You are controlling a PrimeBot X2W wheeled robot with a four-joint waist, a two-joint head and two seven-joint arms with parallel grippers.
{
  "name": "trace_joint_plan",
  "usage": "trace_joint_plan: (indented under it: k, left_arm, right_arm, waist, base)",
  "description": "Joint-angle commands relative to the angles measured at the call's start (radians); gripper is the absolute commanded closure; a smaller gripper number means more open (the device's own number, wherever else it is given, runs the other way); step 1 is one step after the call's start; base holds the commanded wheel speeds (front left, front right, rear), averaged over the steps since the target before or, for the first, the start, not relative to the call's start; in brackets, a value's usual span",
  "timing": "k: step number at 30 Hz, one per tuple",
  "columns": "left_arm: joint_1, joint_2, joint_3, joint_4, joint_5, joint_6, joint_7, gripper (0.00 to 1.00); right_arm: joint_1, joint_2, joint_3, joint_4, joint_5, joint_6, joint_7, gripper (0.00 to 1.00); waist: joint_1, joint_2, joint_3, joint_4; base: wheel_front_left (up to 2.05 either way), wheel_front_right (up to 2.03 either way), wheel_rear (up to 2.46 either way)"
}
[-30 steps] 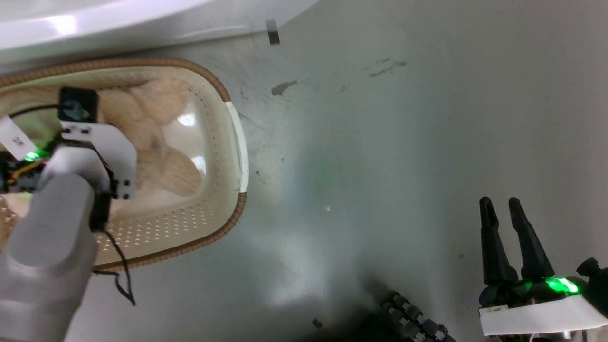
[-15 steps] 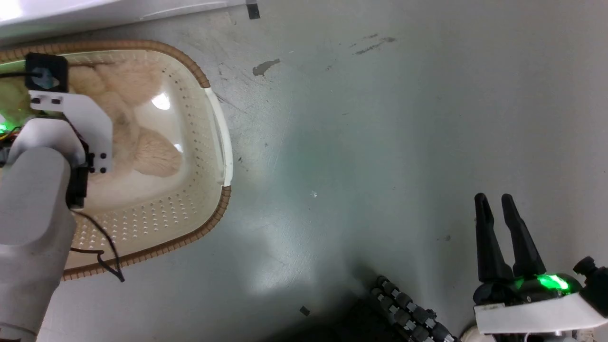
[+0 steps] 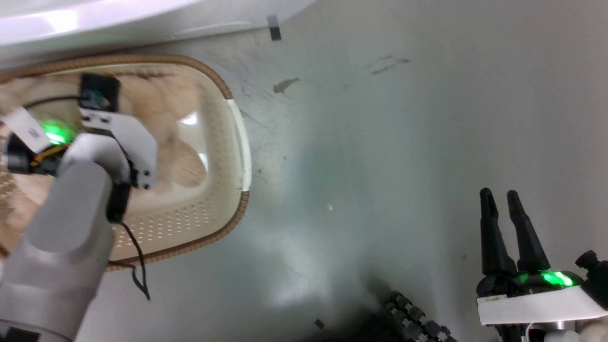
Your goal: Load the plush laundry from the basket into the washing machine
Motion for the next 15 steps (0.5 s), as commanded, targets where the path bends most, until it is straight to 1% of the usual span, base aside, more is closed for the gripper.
trace_joint_plan:
  k: [1, 6, 15]
  left_arm:
    - [0.016, -0.015, -0.008, 0.007, -0.008, -0.011, -0.021, 1.0]
    - [0.05, -0.069, -0.021, 0.033, -0.036, -0.043, -0.085, 1.0]
    - [0.099, -0.176, -0.042, 0.079, -0.088, -0.106, -0.188, 1.0]
  right_arm:
    - [-0.022, 0.0, -0.008, 0.008, -0.011, -0.001, -0.005, 0.0]
    - [-0.033, 0.0, -0.033, 0.031, -0.035, -0.001, -0.005, 0.0]
    - [-0.036, 0.0, -0.074, 0.088, -0.1, -0.001, -0.005, 0.0]
  waist:
    - [0.0, 0.0, -0.033, 0.026]
    - [0.0, 0.0, -0.105, 0.076]
    - [0.0, 0.0, -0.259, 0.19]
  base:
    - [0.0, 0.0, 0.0]
    - [0.0, 0.0, 0.0]
    - [0.0, 0.0, 0.0]
